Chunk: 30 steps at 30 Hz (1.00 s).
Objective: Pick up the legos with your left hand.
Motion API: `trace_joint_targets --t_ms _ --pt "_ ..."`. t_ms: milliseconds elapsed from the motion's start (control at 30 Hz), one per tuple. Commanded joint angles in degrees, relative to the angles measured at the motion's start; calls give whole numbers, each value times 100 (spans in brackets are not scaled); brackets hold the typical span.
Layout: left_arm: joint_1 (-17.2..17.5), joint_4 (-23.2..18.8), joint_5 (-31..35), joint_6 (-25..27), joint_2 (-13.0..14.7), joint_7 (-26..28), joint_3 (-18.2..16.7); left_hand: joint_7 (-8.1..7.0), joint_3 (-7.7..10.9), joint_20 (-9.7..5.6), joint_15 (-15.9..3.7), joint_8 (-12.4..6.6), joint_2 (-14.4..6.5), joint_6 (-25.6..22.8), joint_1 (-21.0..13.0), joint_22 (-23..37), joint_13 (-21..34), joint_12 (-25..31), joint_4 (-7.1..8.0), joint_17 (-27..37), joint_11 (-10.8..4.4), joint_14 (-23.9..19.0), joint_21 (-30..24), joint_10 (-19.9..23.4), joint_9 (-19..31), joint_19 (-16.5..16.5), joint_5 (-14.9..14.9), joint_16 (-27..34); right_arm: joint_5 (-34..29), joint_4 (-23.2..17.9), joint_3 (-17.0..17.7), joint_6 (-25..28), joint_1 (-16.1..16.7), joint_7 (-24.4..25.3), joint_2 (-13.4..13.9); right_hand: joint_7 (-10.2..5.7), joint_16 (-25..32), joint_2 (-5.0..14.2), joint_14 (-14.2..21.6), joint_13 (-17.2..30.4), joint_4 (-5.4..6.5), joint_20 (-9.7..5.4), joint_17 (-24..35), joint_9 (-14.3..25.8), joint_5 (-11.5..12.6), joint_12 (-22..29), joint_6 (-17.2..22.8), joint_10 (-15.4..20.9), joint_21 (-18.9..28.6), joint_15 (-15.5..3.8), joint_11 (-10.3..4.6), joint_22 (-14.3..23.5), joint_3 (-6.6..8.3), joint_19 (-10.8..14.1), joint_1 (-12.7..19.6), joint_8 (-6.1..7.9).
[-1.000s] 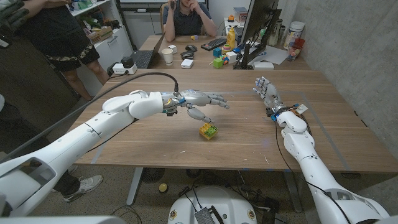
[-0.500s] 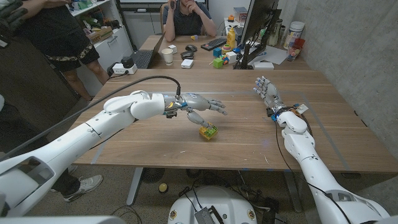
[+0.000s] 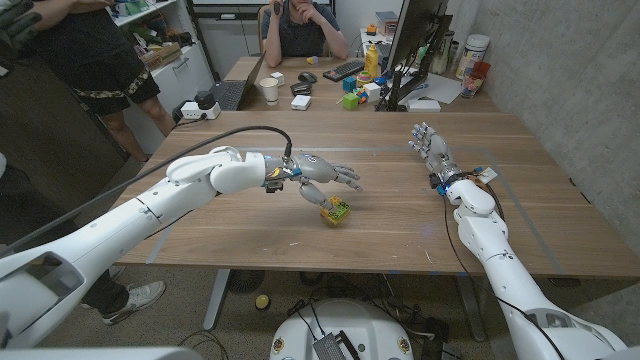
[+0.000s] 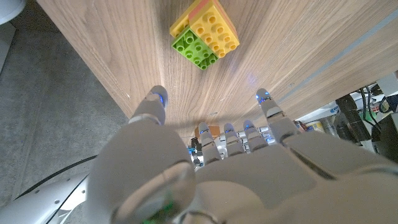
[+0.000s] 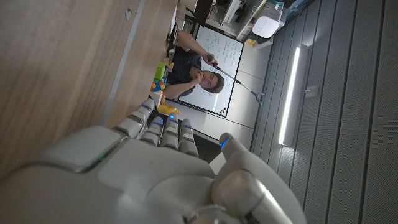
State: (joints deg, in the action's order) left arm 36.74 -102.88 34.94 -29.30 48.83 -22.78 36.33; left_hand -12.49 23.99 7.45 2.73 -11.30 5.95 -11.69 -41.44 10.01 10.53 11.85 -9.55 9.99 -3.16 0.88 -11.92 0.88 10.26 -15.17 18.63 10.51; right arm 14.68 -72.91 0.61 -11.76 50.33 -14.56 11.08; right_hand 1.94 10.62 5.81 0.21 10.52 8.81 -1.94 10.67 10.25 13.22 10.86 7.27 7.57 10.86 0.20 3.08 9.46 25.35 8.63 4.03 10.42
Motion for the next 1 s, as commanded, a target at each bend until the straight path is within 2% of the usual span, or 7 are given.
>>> trace_joint_targets --t_ms 33,300,467,733,900,1000 --pt "10 -67 63 60 88 -312 76 -9 -44 -24 11 -17 -14 -28 -98 14 13 15 1 15 -14 -37 -6 36 11 -63 -8 32 -4 -206 0 25 130 107 27 6 49 135 14 28 -17 -10 15 23 22 34 42 40 25 56 -28 32 -23 61 -50 57" --pt "33 -114 190 164 167 -487 106 -10 -57 -26 18 -4 -22 -37 -233 14 13 12 -6 15 -7 -82 -12 40 11 -122 -27 36 -18 -295 -10 50 187 180 41 10 48 134 15 28 -18 -10 14 23 24 35 48 46 24 58 -33 32 -25 60 -52 57" --pt "38 -157 293 260 203 -577 115 -11 -65 55 24 7 -34 -33 -321 15 14 2 -4 16 6 -77 -4 22 12 -129 -41 27 -23 -324 -12 66 208 224 46 11 48 133 17 28 -18 -8 14 23 25 35 50 48 23 58 -27 32 -27 59 -53 57" --pt "113 -274 789 399 260 -358 99 -12 -74 81 61 33 -76 5 -476 19 15 -11 3 18 18 -55 5 -8 13 -145 -67 12 -23 -354 -5 50 227 271 58 4 46 133 16 28 -19 -9 14 23 27 34 63 49 23 54 -43 32 -28 58 -55 60" --pt "87 -149 907 366 226 -212 133 -11 -87 88 81 42 -95 20 -546 21 16 -25 13 18 31 -39 17 -48 13 -135 -83 5 -47 -340 -29 5 200 279 72 5 47 133 19 28 -20 -8 13 23 28 33 64 50 22 55 -34 32 -29 56 -55 59" --pt "127 -72 1069 351 201 67 141 -10 -96 84 77 45 -104 23 -574 22 16 -35 20 19 30 -37 19 -75 14 -138 -91 4 -59 -299 -52 -44 171 255 90 3 47 131 21 28 -22 -3 12 23 29 36 70 58 22 62 -27 32 -29 58 -53 61"
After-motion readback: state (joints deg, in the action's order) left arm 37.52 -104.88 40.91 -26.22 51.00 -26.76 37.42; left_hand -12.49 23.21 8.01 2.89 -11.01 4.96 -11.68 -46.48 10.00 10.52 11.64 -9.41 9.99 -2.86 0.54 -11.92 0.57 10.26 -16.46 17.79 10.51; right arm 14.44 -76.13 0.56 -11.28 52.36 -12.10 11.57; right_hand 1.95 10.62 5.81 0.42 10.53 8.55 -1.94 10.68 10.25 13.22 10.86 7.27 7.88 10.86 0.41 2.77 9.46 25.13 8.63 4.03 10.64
